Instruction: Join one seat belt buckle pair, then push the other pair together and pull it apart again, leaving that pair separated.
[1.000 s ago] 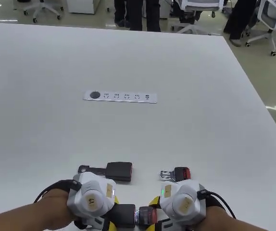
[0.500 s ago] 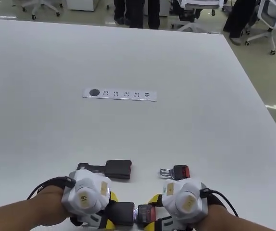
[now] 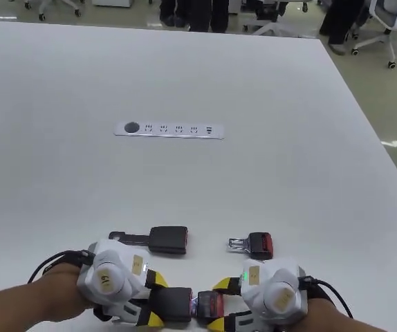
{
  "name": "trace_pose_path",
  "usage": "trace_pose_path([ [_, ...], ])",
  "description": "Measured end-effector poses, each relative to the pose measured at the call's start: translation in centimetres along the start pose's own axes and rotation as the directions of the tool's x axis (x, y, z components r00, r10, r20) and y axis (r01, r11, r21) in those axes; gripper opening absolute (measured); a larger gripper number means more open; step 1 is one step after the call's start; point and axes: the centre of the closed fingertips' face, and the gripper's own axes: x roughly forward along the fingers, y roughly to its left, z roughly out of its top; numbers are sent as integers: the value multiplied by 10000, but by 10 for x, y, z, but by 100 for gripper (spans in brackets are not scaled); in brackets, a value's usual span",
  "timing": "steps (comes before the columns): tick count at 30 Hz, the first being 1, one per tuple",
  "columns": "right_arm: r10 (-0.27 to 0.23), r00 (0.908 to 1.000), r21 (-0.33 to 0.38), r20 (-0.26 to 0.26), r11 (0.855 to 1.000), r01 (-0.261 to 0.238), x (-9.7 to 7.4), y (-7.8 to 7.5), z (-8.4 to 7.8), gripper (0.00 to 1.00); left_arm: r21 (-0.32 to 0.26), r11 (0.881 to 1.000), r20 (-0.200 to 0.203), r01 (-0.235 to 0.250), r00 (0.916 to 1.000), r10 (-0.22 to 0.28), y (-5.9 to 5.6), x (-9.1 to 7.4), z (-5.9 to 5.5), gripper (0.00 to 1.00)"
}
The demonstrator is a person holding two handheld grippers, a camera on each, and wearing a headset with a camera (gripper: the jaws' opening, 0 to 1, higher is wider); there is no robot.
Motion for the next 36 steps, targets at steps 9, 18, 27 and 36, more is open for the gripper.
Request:
trace_pose_path([
  [9, 73, 9995, 187, 306, 9998, -79, 0, 0, -2, 30, -74, 10000, 336, 11, 9994, -9, -2, -2, 4, 32],
  [18, 8, 9985, 293, 552, 9996, -24, -2, 2, 1, 30, -99, 9999, 496, 48, 9988, -43, -3, -2, 6, 32],
  [27, -63, 9976, 354, 684, 9994, 39, -5, 4, 3, 30, -212, 9998, 632, 35, 9980, -22, -4, -2, 6, 32],
  [36, -56, 9987, 0, 511, 10000, 56, -5, 5, 4, 31, -253, 9996, 426, -78, 9991, 89, -3, 1, 0, 33],
])
